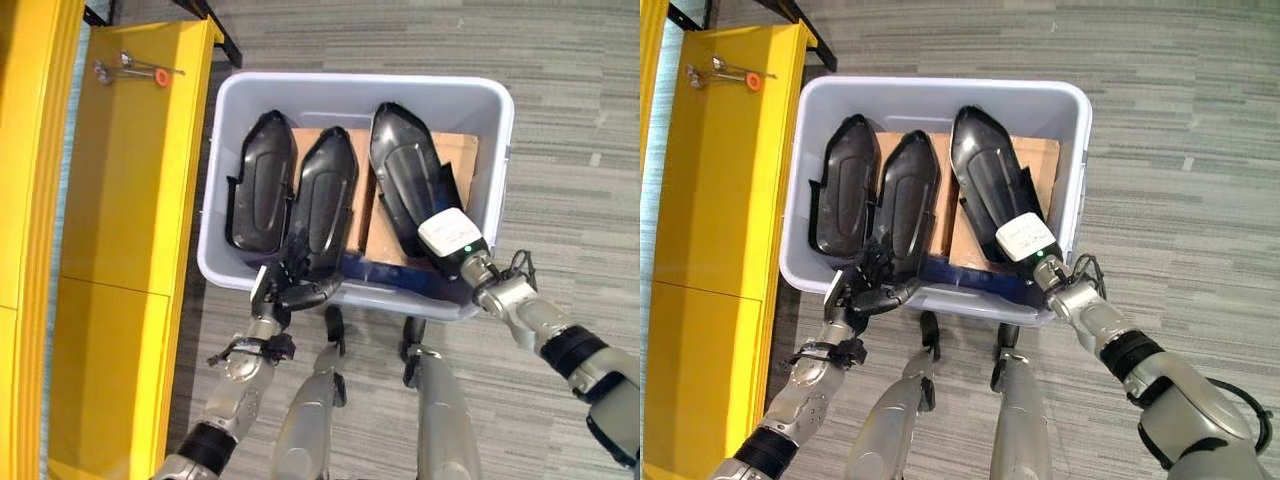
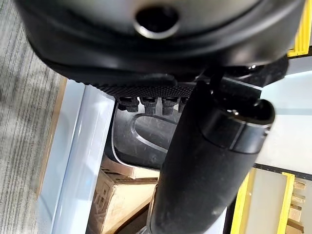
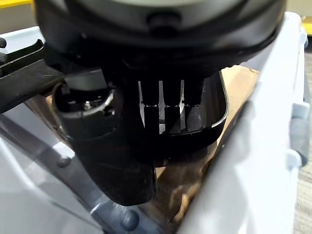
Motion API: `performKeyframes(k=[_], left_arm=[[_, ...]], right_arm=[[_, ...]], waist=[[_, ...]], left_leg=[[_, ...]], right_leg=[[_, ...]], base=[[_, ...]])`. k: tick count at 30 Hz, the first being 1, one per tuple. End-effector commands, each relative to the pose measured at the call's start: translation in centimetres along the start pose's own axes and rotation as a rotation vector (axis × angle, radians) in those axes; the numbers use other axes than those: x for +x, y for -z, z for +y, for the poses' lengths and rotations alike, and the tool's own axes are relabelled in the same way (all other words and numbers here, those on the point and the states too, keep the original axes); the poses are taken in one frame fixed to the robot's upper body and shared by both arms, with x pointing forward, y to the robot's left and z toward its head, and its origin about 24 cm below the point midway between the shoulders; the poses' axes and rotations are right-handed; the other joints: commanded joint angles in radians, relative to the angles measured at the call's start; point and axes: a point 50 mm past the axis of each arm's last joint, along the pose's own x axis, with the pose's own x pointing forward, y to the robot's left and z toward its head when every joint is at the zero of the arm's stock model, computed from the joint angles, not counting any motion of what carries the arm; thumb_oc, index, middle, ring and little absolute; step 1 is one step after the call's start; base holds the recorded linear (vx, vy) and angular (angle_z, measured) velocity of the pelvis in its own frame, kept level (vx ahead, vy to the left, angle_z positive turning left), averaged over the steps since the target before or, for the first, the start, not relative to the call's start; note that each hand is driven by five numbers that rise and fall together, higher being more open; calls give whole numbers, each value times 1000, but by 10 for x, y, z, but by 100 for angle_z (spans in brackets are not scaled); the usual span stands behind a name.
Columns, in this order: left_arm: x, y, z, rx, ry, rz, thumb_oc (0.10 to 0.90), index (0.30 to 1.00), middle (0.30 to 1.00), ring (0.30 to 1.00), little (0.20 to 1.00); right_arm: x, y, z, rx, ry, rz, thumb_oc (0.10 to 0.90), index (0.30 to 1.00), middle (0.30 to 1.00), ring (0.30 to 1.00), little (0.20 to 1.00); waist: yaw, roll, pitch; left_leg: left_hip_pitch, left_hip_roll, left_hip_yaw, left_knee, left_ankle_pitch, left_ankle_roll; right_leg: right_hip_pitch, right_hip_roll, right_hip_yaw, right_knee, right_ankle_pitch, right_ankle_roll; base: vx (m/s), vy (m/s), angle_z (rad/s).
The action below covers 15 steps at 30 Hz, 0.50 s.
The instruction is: Move parts from the plastic box to the shelf.
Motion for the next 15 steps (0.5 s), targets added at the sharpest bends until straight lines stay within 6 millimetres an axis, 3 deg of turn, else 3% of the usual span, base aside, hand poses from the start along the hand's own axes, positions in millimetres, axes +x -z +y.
performKeyframes(k=[1, 6, 12, 15], left_arm=[[-7, -5, 5, 10, 9, -35, 900, 1000, 1000, 1000, 1000], [-8, -3, 7, 18, 12, -16, 900, 1000, 1000, 1000, 1000], [-13, 1, 16, 26, -3, 9, 900, 1000, 1000, 1000, 1000], [-15, 3, 20, 28, -11, 23, 900, 1000, 1000, 1000, 1000]], right_arm=[[3, -1, -18, 14, 67, -32, 400, 300, 300, 300, 300], [2, -2, -24, 21, 88, -47, 400, 300, 300, 300, 300], [-1, -1, -54, 44, 194, -82, 400, 300, 300, 300, 300], [-3, 0, -59, 70, 219, -79, 400, 300, 300, 300, 300]], waist=[[7, -68, 15], [11, -83, -21], [13, -108, -88], [14, -112, -108]], left_leg=[[143, 68, -11, 2, -104, -61], [194, 73, -13, -22, -106, -62], [268, 75, -15, -47, -116, -59], [291, 74, -14, -51, -121, -57]], right_leg=[[196, -62, 40, -239, 88, 131], [254, -62, 34, -274, 89, 134], [339, -61, 32, -322, 93, 139], [368, -61, 27, -337, 96, 141]], base=[[47, 20, 3], [39, 12, 2], [45, 23, -1], [33, 25, -3]])
